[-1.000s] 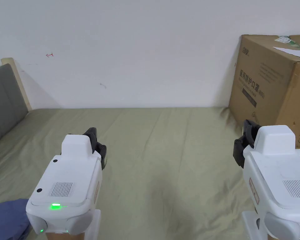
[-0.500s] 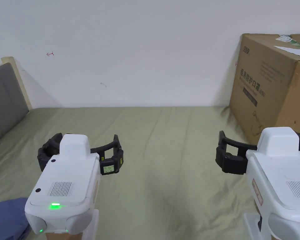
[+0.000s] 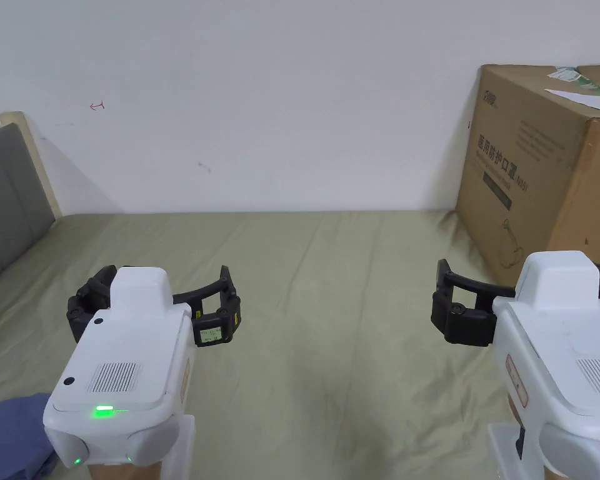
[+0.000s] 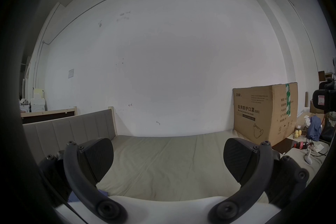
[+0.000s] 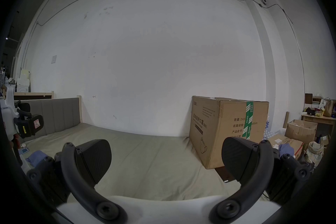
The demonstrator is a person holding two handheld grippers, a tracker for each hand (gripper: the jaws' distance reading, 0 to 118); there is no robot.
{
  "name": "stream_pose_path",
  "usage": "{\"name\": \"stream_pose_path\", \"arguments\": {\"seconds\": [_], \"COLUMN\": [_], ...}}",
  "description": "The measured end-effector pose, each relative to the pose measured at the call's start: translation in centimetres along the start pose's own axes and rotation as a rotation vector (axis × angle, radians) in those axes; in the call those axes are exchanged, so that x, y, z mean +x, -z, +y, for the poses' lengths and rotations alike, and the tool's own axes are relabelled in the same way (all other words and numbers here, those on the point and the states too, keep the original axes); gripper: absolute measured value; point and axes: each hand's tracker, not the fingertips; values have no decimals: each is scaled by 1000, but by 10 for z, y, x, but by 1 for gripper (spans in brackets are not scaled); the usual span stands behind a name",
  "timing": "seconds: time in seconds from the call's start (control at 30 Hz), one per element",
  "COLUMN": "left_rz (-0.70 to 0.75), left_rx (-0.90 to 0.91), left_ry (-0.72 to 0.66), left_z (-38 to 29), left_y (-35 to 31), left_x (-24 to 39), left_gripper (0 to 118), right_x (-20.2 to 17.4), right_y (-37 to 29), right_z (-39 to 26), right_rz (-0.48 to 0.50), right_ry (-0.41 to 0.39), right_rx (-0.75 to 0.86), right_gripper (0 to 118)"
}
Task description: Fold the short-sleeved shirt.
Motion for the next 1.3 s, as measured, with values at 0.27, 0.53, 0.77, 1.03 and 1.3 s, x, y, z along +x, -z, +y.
{"name": "stream_pose_path", "arguments": {"seconds": [0.27, 0.53, 0.77, 1.03, 1.3], "left_rz": [0, -2, 0, 0, 0], "left_rx": [1, 5, 8, 10, 6], "left_ry": [5, 9, -2, 6, 7], "left_z": [0, 2, 2, 2, 1], "left_y": [-1, -3, -3, -2, -1], "left_x": [1, 1, 0, 1, 0], "left_gripper": [118, 118, 118, 118, 118], "right_x": [-2, -3, -3, -4, -4], "right_y": [0, -1, -2, -2, -2], "right_z": [1, 2, 1, 1, 2], "right_rz": [5, 5, 6, 6, 7], "right_ry": [-14, -19, -20, -22, -23], "right_rx": [-1, 4, 2, 1, 5], "right_gripper": [118, 118, 118, 118, 118]}}
